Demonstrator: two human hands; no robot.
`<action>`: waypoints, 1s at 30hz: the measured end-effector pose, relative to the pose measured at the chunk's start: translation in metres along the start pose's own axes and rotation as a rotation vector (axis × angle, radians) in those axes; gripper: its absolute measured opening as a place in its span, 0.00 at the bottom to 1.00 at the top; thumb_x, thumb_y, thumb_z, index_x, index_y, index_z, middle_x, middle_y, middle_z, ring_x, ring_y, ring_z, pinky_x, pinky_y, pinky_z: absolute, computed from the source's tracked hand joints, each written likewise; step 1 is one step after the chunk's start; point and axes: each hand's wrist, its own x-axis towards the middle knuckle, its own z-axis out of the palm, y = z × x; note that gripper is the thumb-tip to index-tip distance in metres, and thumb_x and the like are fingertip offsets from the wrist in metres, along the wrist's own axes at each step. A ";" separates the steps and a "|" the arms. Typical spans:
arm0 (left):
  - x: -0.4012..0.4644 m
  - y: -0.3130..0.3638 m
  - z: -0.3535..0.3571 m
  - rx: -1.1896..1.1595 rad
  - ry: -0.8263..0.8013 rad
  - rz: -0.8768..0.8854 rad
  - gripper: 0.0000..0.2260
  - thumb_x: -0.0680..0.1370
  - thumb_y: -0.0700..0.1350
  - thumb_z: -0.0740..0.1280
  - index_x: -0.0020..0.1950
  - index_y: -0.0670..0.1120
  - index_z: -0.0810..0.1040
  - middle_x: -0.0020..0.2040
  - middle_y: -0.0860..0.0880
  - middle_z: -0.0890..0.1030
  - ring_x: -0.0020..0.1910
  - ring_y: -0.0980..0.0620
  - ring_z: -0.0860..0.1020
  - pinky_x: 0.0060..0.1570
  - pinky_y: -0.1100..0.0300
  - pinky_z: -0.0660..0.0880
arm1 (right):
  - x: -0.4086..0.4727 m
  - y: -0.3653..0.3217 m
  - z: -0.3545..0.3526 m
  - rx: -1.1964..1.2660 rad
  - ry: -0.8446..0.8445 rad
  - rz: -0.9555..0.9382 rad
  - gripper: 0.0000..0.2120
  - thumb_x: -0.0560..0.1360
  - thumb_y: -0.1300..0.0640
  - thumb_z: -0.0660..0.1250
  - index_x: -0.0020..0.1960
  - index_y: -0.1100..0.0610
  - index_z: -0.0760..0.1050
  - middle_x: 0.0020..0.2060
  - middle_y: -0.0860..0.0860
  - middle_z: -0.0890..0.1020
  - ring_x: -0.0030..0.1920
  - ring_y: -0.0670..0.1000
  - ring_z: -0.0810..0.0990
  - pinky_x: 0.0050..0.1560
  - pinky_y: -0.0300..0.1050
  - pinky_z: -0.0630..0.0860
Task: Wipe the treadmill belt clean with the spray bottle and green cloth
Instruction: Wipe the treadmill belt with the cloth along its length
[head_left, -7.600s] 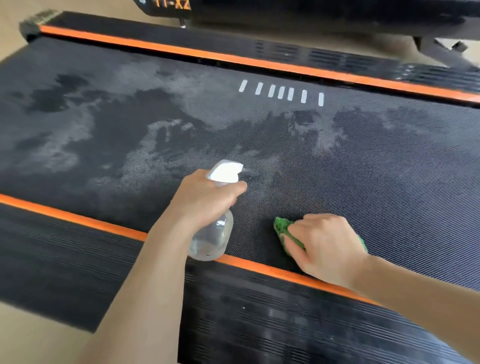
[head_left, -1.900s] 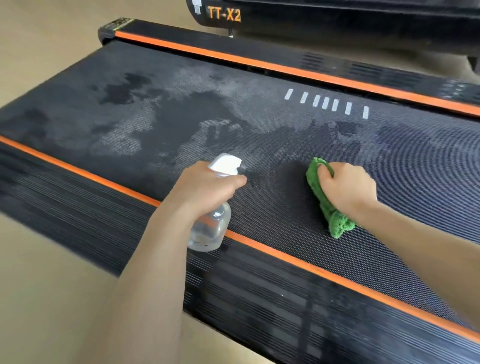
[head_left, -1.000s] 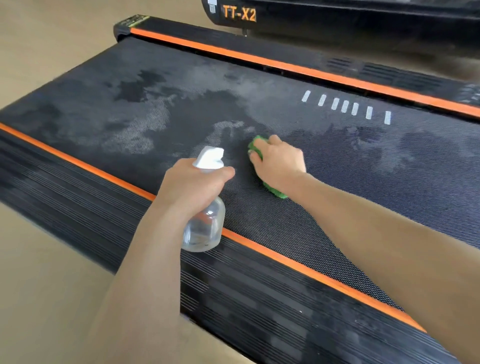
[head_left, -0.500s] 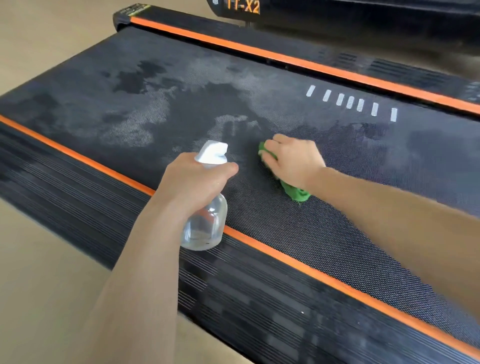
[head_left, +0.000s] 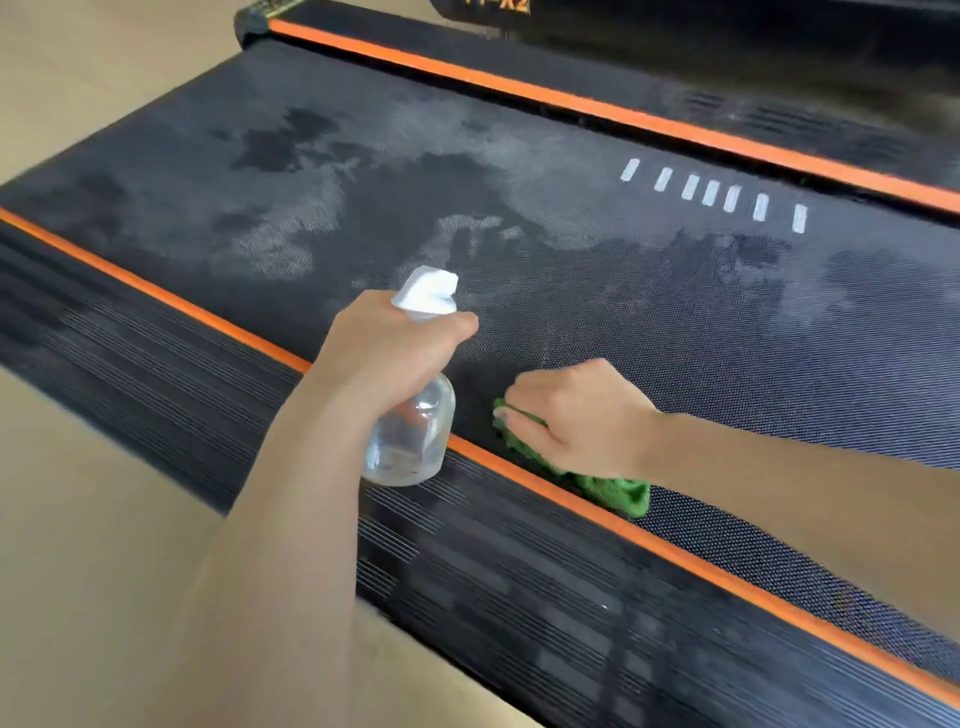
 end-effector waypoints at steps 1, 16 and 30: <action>0.000 0.000 -0.002 -0.011 0.016 -0.003 0.15 0.73 0.57 0.74 0.50 0.46 0.86 0.49 0.47 0.88 0.45 0.47 0.86 0.47 0.51 0.83 | 0.014 0.001 0.005 -0.025 0.028 0.036 0.18 0.82 0.47 0.54 0.39 0.53 0.73 0.35 0.47 0.76 0.31 0.54 0.76 0.29 0.43 0.64; 0.000 -0.009 -0.017 -0.040 0.072 -0.037 0.15 0.72 0.58 0.75 0.50 0.48 0.86 0.47 0.51 0.88 0.46 0.49 0.86 0.59 0.49 0.82 | -0.023 -0.020 -0.005 0.195 -0.198 0.164 0.24 0.79 0.39 0.43 0.38 0.51 0.69 0.37 0.43 0.74 0.40 0.49 0.76 0.41 0.47 0.73; -0.002 -0.016 -0.038 -0.058 0.121 -0.046 0.13 0.73 0.57 0.75 0.48 0.49 0.87 0.38 0.57 0.88 0.45 0.53 0.86 0.52 0.54 0.83 | 0.095 -0.046 0.023 0.096 -0.078 0.309 0.19 0.83 0.46 0.51 0.37 0.52 0.68 0.35 0.48 0.74 0.39 0.57 0.76 0.40 0.48 0.69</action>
